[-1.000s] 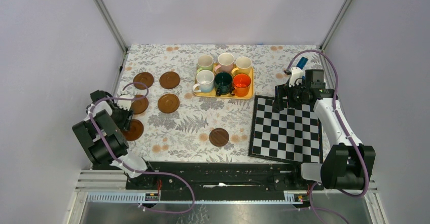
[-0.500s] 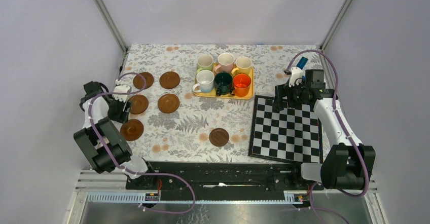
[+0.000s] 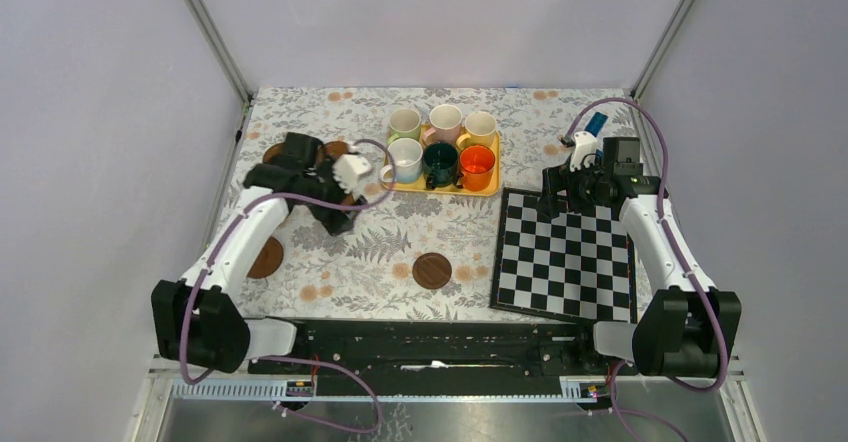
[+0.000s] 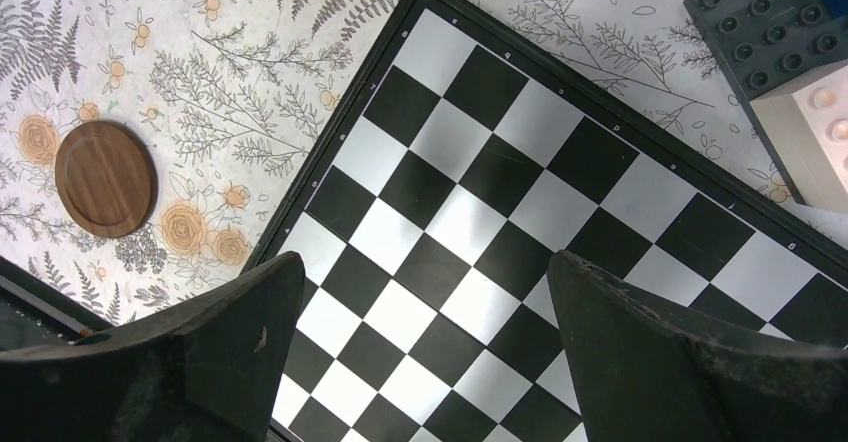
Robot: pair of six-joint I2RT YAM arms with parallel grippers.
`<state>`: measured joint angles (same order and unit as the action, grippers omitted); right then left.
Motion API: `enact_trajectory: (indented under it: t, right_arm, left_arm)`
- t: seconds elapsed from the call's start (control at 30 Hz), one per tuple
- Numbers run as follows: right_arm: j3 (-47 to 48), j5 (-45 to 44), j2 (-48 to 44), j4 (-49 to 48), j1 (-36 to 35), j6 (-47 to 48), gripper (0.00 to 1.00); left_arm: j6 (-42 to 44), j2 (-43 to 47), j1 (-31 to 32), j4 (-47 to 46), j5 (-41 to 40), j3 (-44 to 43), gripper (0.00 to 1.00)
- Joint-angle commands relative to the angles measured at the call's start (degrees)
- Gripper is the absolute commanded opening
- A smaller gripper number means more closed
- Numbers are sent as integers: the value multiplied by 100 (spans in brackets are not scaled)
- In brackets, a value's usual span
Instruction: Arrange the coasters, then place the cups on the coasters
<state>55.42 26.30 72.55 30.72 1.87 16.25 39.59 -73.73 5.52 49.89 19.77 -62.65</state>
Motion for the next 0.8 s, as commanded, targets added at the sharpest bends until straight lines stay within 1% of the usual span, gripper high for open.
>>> enact_trajectory:
  t: [0.0, 0.07, 0.2, 0.3, 0.4, 0.5, 0.63, 0.77]
  right_arm:
    - [-4, 125, -203, -112, -29, -16, 98]
    - [3, 125, -209, -122, -24, -34, 98]
    - [4, 87, -226, -126, -24, -43, 98]
    - [-4, 42, -256, -127, -29, -43, 98]
    - [-42, -29, -297, -140, -29, -27, 98]
    - [-51, -59, -319, -142, -23, -33, 98]
    - [-48, -64, -312, -149, -29, -34, 98]
    - [-69, -78, -299, -170, -28, -17, 98]
  left_arm:
    - [-1002, 32, 1341, -209, -47, -149, 87]
    - [-1212, -118, 1941, -465, -219, -149, 87]
    - [-1500, -612, 2936, -1025, -543, -125, 83]
    - [-1585, -1162, 3513, -1393, -672, -171, 80]
    - [-1586, -1615, 3923, -1721, -720, -222, 78]
    - [-1585, -2002, 4050, -1994, -707, -297, 75]
    - [-1605, -2409, 4096, -2238, -721, -367, 65]
    - [-1541, -2558, 4133, -2292, -836, -236, 60]
